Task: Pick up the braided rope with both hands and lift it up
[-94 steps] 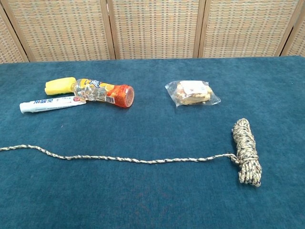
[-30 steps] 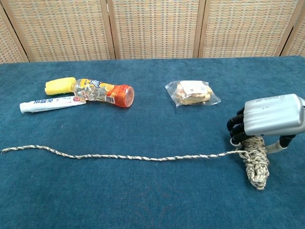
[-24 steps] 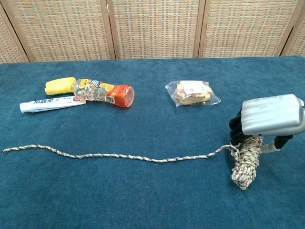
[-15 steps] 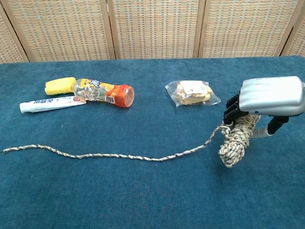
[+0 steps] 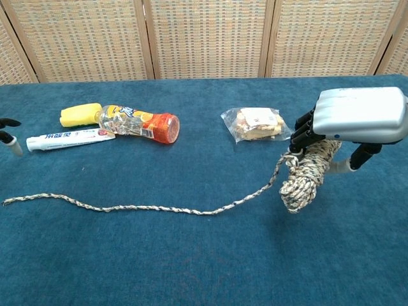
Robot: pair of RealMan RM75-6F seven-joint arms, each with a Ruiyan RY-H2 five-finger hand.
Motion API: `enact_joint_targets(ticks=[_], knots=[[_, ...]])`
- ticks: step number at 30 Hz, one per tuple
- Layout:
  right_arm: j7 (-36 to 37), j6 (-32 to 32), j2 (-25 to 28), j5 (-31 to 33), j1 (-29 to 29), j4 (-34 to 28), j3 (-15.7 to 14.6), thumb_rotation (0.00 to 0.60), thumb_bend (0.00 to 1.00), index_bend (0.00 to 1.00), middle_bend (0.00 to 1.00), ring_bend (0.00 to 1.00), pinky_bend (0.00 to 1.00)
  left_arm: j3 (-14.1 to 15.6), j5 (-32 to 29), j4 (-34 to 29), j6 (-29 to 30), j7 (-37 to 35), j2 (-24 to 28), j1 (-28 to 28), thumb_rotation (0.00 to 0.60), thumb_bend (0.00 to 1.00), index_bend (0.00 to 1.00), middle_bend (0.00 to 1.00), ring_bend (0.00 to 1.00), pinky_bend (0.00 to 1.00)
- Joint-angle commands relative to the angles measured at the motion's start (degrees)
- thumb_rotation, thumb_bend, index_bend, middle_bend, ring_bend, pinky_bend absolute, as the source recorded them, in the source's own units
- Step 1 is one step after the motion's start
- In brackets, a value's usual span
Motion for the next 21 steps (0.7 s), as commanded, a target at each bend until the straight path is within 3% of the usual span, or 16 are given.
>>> enact_joint_targets(ticks=[1,8,21], knots=[[-2.21,-1.07,1.28,0.12,0.16,-2.55,-0.18,0.6,0.62,0.58,0.6,0.45,0.7,0.32,1.01,1.96,-2.06,-2.03,-2.26,-1.71,0.6,0.16,0.36,0.0,0.0,0.0],[-5.02,-2.54,2.92,0.7,0.19,-6.33,-0.06,0.6,0.65,0.58,0.6,0.45,0.7,0.18,0.87,4.91,-5.03,-2.66,-5.13,-4.09,0.6,0.28,0.47,0.0,0.0,0.0],[-5.62,-2.86,2.78,0.69,0.0,-6.79,-0.18,0.6,0.66,0.58,0.6,0.45,0.7,0.34,-0.62,4.6,-7.2,0.19,-7.05,-6.0,0.6,0.33,0.51,0.0,0.0,0.0]])
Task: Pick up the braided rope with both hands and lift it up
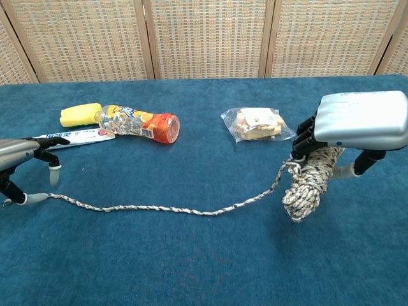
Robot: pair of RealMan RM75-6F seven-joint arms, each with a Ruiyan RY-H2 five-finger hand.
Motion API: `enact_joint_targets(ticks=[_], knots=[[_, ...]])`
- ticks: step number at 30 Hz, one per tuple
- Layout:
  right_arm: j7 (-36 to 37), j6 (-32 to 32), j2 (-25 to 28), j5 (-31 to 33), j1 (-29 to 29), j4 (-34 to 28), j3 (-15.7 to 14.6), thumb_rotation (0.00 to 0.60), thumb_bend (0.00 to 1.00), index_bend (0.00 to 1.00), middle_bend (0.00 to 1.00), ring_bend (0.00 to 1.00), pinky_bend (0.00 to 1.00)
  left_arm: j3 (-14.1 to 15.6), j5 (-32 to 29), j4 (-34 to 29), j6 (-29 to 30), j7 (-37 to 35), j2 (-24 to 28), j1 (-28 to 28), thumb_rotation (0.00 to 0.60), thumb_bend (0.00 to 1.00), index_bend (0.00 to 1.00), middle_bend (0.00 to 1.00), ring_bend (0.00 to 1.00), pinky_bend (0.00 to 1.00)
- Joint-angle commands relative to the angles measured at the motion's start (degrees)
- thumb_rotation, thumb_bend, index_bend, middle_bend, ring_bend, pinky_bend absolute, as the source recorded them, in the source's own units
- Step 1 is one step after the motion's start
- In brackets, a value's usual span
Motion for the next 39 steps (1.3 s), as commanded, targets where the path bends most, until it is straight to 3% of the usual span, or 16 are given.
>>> enact_joint_targets(ticks=[1,17,32,39], knots=[[0.2,0.01,-0.1,0.17,-0.14,0.16,0.02,0.6,0.66,0.58,0.6,0.45,0.7,0.2,-0.22,-0.34,-0.36,0.48,-0.23,-0.28,0.6,0.34,0.52,0.0,0.0,0.0],[0.47,0.92,-0.98,0.19,-0.97,1.27,-0.12,0.6,0.69,0.58,0.6,0.45,0.7,0.27,-3.23,0.12,-2.79,3.86,-2.76,-2.11,0.6,0.37,0.54,0.0,0.0,0.0],[1.05,1.44,-1.35,0.29,-1.27,1.79,-0.09,0.6,0.71,0.58,0.6,0.45,0.7,0.5,-3.72,0.92,-1.75,4.59,-3.41,-2.24,0.6,0.45,0.66,0.0,0.0,0.0],[2.09,1.47,-0.97,3.21,-1.6,0.05,2.13,0.6,0.76,0.58,0.6,0.46,0.71,0.51,-1.41,1.28,1.47,4.62,-1.92,-2.05,0.6,0.49,0.69,0.0,0.0,0.0]])
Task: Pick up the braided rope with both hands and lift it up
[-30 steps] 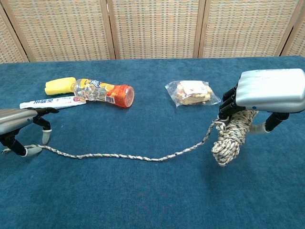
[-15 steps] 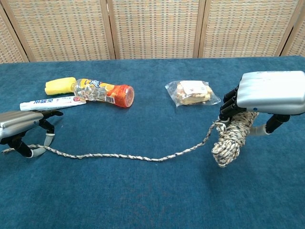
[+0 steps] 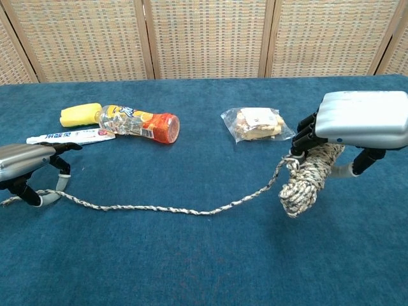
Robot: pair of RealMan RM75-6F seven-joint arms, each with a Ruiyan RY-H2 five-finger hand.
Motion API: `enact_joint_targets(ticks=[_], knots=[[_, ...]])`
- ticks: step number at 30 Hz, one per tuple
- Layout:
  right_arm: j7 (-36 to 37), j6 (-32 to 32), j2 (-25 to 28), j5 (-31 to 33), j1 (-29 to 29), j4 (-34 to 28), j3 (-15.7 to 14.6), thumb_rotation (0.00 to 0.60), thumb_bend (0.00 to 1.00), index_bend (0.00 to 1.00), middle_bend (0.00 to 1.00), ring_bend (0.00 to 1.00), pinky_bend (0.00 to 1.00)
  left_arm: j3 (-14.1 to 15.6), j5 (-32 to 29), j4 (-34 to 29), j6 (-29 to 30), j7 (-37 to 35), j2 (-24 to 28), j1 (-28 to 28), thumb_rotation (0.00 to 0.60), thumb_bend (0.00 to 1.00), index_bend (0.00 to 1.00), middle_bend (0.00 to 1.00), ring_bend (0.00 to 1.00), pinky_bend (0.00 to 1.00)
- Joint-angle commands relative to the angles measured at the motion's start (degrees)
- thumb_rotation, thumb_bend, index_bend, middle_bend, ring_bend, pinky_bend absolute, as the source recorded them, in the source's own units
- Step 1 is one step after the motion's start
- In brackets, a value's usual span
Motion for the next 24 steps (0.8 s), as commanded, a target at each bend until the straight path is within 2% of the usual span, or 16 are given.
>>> enact_joint_targets(ticks=[1,2,4,10,12,16,21,24], knots=[[0.52,-0.82,0.27,2.78,-0.13,-1.42,2.09,0.6,0.76,0.58,0.6,0.46,0.71,0.13,2.58,1.06,3.13,-0.04,1.22,0.28,0.6,0.49,0.7,0.0,0.0,0.0],[1.79,-1.26,0.17,5.85,-0.06,-3.05,4.57,0.6,0.76,0.58,0.6,0.46,0.72,-0.13,4.15,1.92,5.69,-0.02,2.38,0.53,0.6,0.49,0.71,0.0,0.0,0.0],[1.4,-3.75,0.65,9.19,0.64,-6.63,7.11,0.6,0.78,0.58,0.61,0.47,0.73,0.5,7.23,2.84,8.27,-2.07,4.2,0.82,0.6,0.5,0.73,0.0,0.0,0.0],[-1.55,-9.61,1.92,15.32,2.85,-13.55,12.14,0.6,0.81,0.58,0.64,0.48,0.75,1.25,11.36,4.67,11.94,-5.23,6.81,1.02,0.6,0.5,0.77,0.0,0.0,0.0],[-1.53,-13.45,1.85,19.06,4.69,-16.24,15.11,0.6,0.82,0.59,0.65,0.49,0.76,1.66,13.13,5.34,13.63,-5.41,7.95,1.1,0.6,0.5,0.77,0.0,0.0,0.0],[-1.85,-18.38,1.69,23.77,6.85,-18.72,18.33,0.6,0.84,0.59,0.66,0.49,0.76,2.32,15.06,5.93,14.86,-5.81,8.75,1.0,0.6,0.51,0.78,0.0,0.0,0.0],[-4.18,-28.44,1.09,35.03,10.88,-20.7,24.07,0.6,0.86,0.6,0.69,0.51,0.77,3.43,18.59,6.69,17.47,-7.02,9.47,0.78,0.6,0.53,0.8,0.0,0.0,0.0],[-7.55,-33.18,1.32,40.83,12.66,-21.07,25.61,0.6,0.86,0.61,0.7,0.51,0.77,4.16,20.58,6.66,18.89,-7.57,9.99,0.68,0.6,0.54,0.8,0.0,0.0,0.0]])
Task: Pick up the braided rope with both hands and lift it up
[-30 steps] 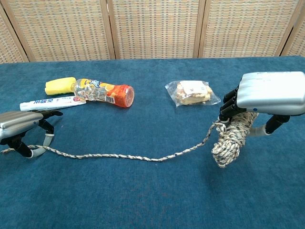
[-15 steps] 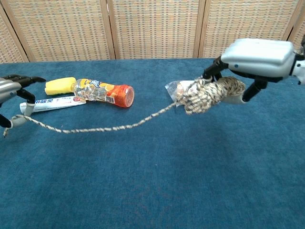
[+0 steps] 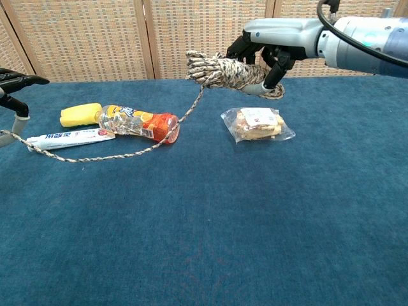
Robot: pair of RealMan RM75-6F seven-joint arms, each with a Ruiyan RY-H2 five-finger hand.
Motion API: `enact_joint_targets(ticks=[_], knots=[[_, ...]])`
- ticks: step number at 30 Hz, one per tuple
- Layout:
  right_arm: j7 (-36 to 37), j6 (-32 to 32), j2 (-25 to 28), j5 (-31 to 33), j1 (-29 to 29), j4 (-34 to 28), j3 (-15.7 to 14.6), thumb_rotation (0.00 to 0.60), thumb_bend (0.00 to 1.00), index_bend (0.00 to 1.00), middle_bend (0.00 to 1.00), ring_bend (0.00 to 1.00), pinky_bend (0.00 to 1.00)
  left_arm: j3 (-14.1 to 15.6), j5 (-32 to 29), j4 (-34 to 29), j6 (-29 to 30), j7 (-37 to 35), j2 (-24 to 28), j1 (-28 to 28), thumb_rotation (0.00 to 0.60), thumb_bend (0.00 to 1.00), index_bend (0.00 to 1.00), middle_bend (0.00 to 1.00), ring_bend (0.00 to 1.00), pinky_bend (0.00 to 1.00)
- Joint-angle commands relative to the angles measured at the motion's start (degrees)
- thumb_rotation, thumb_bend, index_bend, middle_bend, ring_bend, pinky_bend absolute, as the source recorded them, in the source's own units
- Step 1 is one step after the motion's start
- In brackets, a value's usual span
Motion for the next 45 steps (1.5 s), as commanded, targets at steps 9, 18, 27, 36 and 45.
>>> enact_joint_targets(ticks=[9,18,27,36,45], knots=[[-19.24,-15.13,-0.42,33.11,10.95,0.02,4.18,0.6,0.86,0.62,0.74,0.55,0.81,2.34,7.4,-3.57,5.61,1.16,3.66,-0.69,0.6,0.55,0.82,0.0,0.0,0.0],[-33.2,-7.17,-2.96,51.61,17.52,-1.96,0.04,0.6,0.86,0.66,0.79,0.6,0.87,1.22,11.82,-16.81,8.63,3.56,9.74,-2.7,0.6,0.7,0.84,0.0,0.0,0.0],[-39.65,-1.36,-6.76,54.94,19.06,-2.42,-1.81,0.6,0.87,0.67,0.8,0.62,0.89,-6.51,5.94,-32.19,2.27,-0.69,15.04,-9.24,0.6,0.74,0.87,0.0,0.0,0.0],[-41.77,-0.87,-9.86,56.2,19.47,-2.41,-1.67,0.6,0.87,0.68,0.81,0.63,0.91,-15.22,-6.76,-42.16,-8.59,-9.54,16.22,-17.31,0.6,0.78,0.88,0.0,0.0,0.0],[-41.03,-1.63,-11.67,55.39,18.86,-1.93,-0.78,0.6,0.87,0.68,0.82,0.64,0.91,-23.91,-19.73,-40.28,-12.52,-21.84,8.81,-23.48,0.6,0.8,0.89,0.0,0.0,0.0]])
